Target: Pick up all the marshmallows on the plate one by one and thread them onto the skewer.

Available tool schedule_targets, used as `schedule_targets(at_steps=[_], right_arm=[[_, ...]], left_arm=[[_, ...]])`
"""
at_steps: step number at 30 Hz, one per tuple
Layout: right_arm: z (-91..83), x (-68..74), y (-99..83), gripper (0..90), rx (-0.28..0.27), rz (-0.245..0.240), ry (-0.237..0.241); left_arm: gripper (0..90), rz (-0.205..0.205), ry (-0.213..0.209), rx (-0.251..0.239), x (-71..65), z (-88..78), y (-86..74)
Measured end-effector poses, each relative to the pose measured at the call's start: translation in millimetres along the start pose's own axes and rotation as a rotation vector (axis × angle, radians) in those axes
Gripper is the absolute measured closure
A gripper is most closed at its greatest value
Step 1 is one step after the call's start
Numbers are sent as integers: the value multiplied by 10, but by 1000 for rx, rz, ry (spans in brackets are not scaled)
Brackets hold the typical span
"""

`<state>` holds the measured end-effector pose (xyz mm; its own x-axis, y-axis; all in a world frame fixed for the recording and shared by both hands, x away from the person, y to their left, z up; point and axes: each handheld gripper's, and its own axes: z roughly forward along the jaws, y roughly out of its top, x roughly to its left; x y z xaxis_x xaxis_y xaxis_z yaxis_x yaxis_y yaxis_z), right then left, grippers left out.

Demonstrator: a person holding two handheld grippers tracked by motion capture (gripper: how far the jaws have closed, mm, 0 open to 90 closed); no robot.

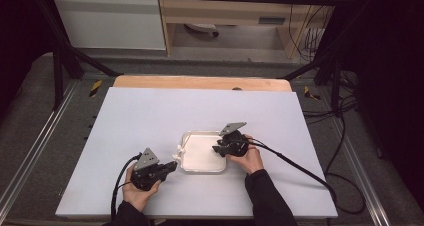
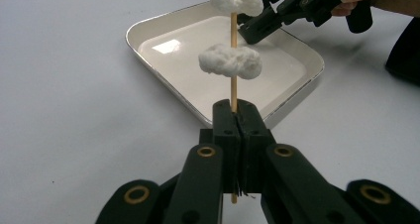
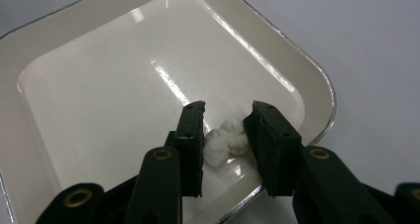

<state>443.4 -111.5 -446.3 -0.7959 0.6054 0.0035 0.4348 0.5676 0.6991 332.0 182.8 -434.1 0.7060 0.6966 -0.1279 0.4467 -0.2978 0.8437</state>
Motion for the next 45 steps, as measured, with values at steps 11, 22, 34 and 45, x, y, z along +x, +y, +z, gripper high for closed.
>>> schedule_targets(at_steps=[11,22,34,45], right_arm=[[-14,10,-5,713,4,55,1],[-104,23,31,749,-48,101,34],[-531,100,165,759,-271,179,138],[-803,133,265,764,-476,288,265]], left_arm=[[882,5,-1,1,-5,2,1],[883,8,-1,0,-10,0,2],[883,31,-12,-6,-54,16,5],[884,58,-23,-14,-108,37,16]])
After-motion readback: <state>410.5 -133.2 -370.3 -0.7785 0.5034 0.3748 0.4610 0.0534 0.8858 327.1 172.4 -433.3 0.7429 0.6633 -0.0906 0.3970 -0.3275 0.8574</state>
